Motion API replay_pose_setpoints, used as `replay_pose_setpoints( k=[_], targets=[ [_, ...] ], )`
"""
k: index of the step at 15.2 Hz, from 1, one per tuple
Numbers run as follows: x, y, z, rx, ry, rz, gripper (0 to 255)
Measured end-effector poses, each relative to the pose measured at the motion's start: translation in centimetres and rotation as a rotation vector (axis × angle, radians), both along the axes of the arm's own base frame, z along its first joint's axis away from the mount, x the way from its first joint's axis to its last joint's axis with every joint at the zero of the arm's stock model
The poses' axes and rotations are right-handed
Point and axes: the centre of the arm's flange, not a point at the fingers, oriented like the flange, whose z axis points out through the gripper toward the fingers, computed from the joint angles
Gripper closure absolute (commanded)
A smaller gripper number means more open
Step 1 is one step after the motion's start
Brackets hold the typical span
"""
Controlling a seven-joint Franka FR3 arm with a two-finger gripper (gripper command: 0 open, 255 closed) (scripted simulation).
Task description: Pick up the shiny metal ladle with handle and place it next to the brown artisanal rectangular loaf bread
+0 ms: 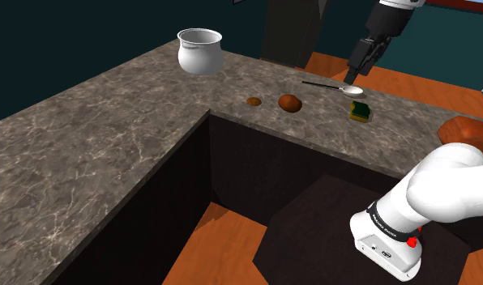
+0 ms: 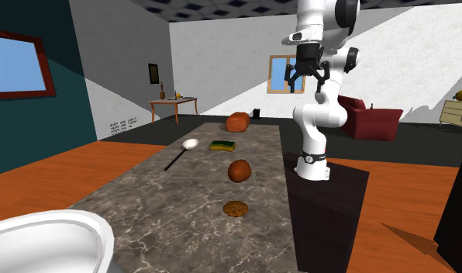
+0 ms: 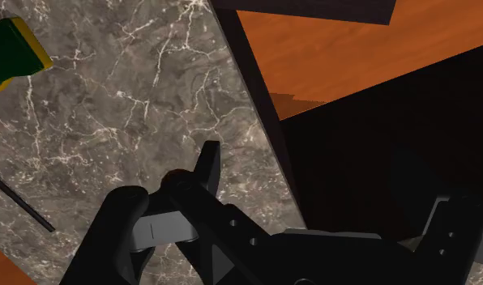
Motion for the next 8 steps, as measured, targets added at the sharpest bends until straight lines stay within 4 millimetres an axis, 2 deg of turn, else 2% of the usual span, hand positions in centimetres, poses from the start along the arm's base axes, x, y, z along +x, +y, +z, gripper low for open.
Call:
replay_pose_setpoints(
  k=[1,3,8],
  targets=[
    [0.0,0.0,0.0,0.000,0.000,0.000,0],
    [0.3,-1.4,-0.5,0.003,-0.002,0.010,0],
    [1.9,-7.2,-3.2,0.013,-0.011,0.054,0]
  ],
)
